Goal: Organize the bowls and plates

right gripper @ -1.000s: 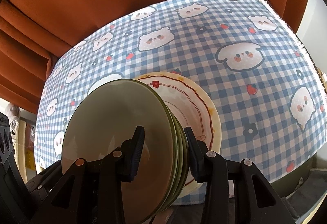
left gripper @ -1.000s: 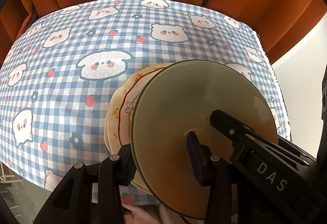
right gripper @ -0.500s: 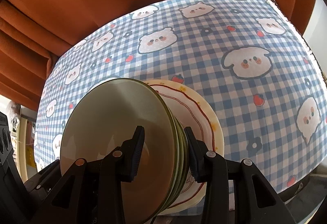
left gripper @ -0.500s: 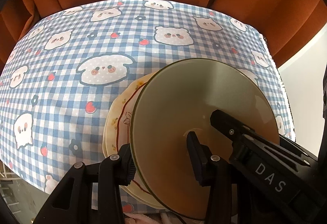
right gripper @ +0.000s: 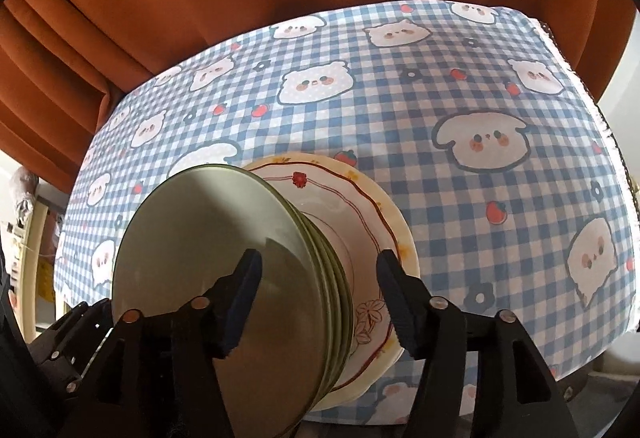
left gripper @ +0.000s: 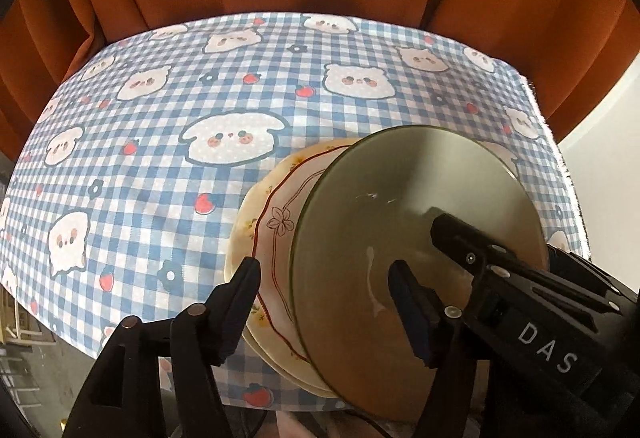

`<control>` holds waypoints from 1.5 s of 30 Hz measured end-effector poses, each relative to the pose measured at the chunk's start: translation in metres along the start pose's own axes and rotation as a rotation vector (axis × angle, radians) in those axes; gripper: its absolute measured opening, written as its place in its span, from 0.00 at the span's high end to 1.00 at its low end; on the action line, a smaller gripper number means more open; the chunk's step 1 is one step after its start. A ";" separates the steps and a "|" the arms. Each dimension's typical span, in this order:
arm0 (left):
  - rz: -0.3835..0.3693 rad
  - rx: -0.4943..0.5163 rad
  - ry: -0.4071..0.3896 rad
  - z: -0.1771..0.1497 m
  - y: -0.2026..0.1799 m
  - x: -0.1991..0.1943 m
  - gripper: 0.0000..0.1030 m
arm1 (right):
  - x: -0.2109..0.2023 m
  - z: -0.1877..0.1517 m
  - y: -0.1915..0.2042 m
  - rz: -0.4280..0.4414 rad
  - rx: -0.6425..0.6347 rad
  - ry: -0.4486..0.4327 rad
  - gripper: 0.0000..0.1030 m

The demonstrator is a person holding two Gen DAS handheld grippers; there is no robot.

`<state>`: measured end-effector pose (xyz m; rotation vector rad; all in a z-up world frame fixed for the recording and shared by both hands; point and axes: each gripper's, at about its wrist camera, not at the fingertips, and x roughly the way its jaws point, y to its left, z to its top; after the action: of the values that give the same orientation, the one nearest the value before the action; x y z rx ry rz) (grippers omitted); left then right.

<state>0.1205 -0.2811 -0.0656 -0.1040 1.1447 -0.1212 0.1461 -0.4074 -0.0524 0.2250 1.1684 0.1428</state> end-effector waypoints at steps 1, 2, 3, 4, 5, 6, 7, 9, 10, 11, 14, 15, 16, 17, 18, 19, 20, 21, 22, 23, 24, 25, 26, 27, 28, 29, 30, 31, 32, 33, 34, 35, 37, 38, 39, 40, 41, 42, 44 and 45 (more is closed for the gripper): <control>-0.005 0.005 -0.007 0.000 0.001 -0.001 0.30 | -0.003 -0.001 0.001 -0.003 0.001 -0.010 0.35; -0.012 0.009 -0.015 0.000 0.001 -0.003 0.29 | -0.005 -0.002 0.002 -0.009 0.000 -0.021 0.34; -0.022 0.016 -0.029 -0.001 0.002 -0.006 0.27 | -0.008 -0.003 0.004 -0.015 -0.002 -0.034 0.34; -0.029 0.022 -0.042 -0.001 0.003 -0.009 0.26 | -0.011 -0.004 0.005 -0.021 -0.003 -0.046 0.33; -0.035 0.030 -0.058 -0.001 0.005 -0.012 0.25 | -0.017 -0.005 0.008 -0.031 -0.004 -0.066 0.32; -0.038 0.036 -0.069 -0.001 0.006 -0.015 0.24 | -0.020 -0.006 0.010 -0.040 -0.003 -0.080 0.31; -0.042 0.045 -0.086 -0.002 0.008 -0.019 0.23 | -0.025 -0.007 0.012 -0.049 0.000 -0.098 0.29; -0.045 0.065 -0.120 -0.004 0.015 -0.029 0.22 | -0.033 -0.010 0.019 -0.064 0.003 -0.131 0.27; -0.044 0.075 -0.146 -0.006 0.021 -0.035 0.21 | -0.037 -0.012 0.022 -0.070 0.003 -0.145 0.27; -0.041 0.080 -0.164 -0.007 0.025 -0.039 0.21 | -0.042 -0.014 0.029 -0.081 0.001 -0.168 0.27; -0.037 0.097 -0.215 -0.014 0.043 -0.054 0.20 | -0.055 -0.023 0.046 -0.113 0.001 -0.222 0.26; -0.037 0.099 -0.227 -0.016 0.048 -0.057 0.20 | -0.058 -0.027 0.051 -0.118 0.002 -0.233 0.26; -0.037 0.103 -0.247 -0.020 0.055 -0.062 0.19 | -0.061 -0.030 0.056 -0.122 0.003 -0.242 0.26; -0.030 0.108 -0.266 -0.023 0.062 -0.067 0.18 | -0.064 -0.035 0.064 -0.126 0.005 -0.256 0.25; -0.024 0.111 -0.277 -0.026 0.068 -0.069 0.18 | -0.066 -0.038 0.068 -0.127 0.006 -0.265 0.24; -0.021 0.117 -0.293 -0.031 0.077 -0.072 0.18 | -0.068 -0.043 0.075 -0.132 0.005 -0.274 0.23; -0.020 0.122 -0.304 -0.035 0.085 -0.075 0.18 | -0.069 -0.048 0.082 -0.137 0.003 -0.285 0.23; -0.014 0.127 -0.315 -0.039 0.092 -0.077 0.18 | -0.071 -0.053 0.088 -0.141 0.002 -0.295 0.23; -0.008 0.131 -0.327 -0.044 0.099 -0.079 0.18 | -0.072 -0.059 0.095 -0.142 -0.001 -0.305 0.22; -0.002 0.133 -0.335 -0.049 0.107 -0.081 0.18 | -0.071 -0.065 0.103 -0.148 -0.005 -0.314 0.22; 0.004 0.133 -0.340 -0.054 0.114 -0.082 0.18 | -0.071 -0.070 0.109 -0.150 -0.009 -0.322 0.22; 0.008 0.130 -0.345 -0.058 0.122 -0.083 0.17 | -0.071 -0.075 0.114 -0.151 -0.013 -0.327 0.22; 0.013 0.127 -0.351 -0.062 0.131 -0.083 0.16 | -0.070 -0.082 0.122 -0.153 -0.017 -0.336 0.22; 0.017 0.125 -0.356 -0.065 0.136 -0.084 0.15 | -0.069 -0.087 0.127 -0.152 -0.019 -0.342 0.22; 0.026 0.123 -0.366 -0.071 0.147 -0.085 0.15 | -0.069 -0.092 0.131 -0.152 -0.020 -0.349 0.21; 0.036 0.123 -0.374 -0.075 0.154 -0.085 0.15 | -0.067 -0.099 0.138 -0.151 -0.024 -0.360 0.21; 0.044 0.122 -0.382 -0.079 0.161 -0.086 0.15 | -0.065 -0.103 0.142 -0.152 -0.026 -0.365 0.21; 0.049 0.123 -0.387 -0.082 0.165 -0.087 0.15 | -0.063 -0.109 0.148 -0.153 -0.032 -0.375 0.21; 0.058 0.124 -0.396 -0.088 0.173 -0.087 0.15 | -0.061 -0.115 0.154 -0.154 -0.036 -0.388 0.20; 0.061 0.121 -0.404 -0.093 0.180 -0.088 0.15 | -0.060 -0.120 0.158 -0.161 -0.039 -0.398 0.19; 0.063 0.118 -0.411 -0.098 0.186 -0.089 0.14 | -0.059 -0.125 0.161 -0.166 -0.042 -0.406 0.18; 0.062 0.115 -0.414 -0.102 0.192 -0.089 0.14 | -0.058 -0.131 0.167 -0.167 -0.047 -0.418 0.17; 0.061 0.109 -0.418 -0.109 0.200 -0.089 0.14 | -0.056 -0.141 0.175 -0.162 -0.054 -0.429 0.16; 0.061 0.106 -0.418 -0.112 0.203 -0.090 0.14 | -0.055 -0.145 0.178 -0.159 -0.056 -0.429 0.16; 0.062 0.103 -0.422 -0.114 0.207 -0.090 0.14 | -0.054 -0.147 0.180 -0.156 -0.058 -0.428 0.16; 0.065 0.099 -0.423 -0.115 0.209 -0.091 0.14 | -0.054 -0.150 0.182 -0.156 -0.058 -0.429 0.16; 0.076 0.082 -0.423 -0.118 0.214 -0.092 0.14 | -0.054 -0.153 0.185 -0.160 -0.059 -0.432 0.16; 0.081 0.064 -0.424 -0.120 0.218 -0.092 0.14 | -0.053 -0.154 0.186 -0.163 -0.057 -0.433 0.16; 0.077 0.050 -0.423 -0.124 0.225 -0.094 0.13 | -0.053 -0.160 0.187 -0.167 -0.049 -0.435 0.16; 0.080 0.043 -0.428 -0.125 0.227 -0.095 0.13 | -0.053 -0.162 0.187 -0.169 -0.045 -0.437 0.16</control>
<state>-0.0227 -0.0447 -0.0642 -0.0421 0.7178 -0.0488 -0.0225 -0.2220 -0.0183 0.1084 0.7441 -0.0292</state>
